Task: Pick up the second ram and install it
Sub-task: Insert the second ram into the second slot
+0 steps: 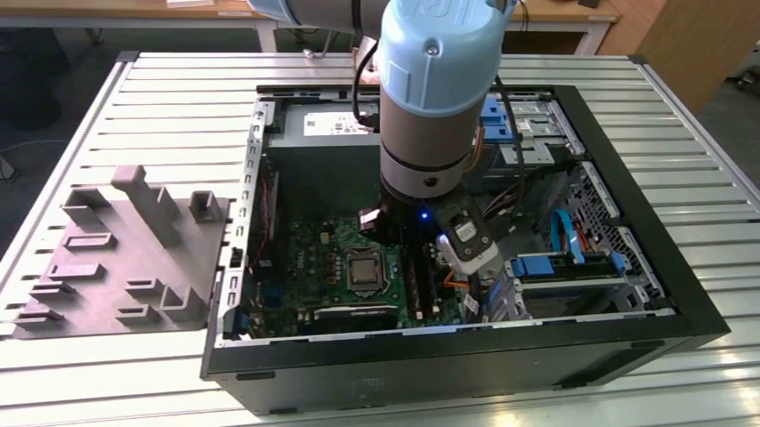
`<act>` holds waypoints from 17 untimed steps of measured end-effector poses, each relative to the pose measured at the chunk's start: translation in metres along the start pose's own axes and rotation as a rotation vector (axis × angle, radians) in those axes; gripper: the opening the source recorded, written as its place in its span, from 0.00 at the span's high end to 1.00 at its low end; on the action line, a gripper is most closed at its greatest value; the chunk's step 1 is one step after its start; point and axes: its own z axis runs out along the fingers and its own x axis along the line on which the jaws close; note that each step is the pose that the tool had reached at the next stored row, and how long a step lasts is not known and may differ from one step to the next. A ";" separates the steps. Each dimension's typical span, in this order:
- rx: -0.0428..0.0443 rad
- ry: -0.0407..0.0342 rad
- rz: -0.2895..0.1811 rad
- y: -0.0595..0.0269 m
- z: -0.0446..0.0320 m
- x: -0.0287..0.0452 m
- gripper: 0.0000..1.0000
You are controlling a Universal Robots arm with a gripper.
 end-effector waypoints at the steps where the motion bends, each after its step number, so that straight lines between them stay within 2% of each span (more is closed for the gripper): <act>1: 0.0001 0.0000 0.000 0.0000 0.0000 0.0000 0.88; 8: -0.0015 -0.0005 0.000 0.0002 0.0007 0.0000 0.87; 9: -0.0010 -0.0003 0.000 0.0001 0.0005 0.0000 0.81; 13: 0.0000 0.0000 0.000 0.0000 0.0000 0.0000 0.81; 17: 0.0000 0.0000 0.000 0.0010 -0.0080 -0.0005 0.81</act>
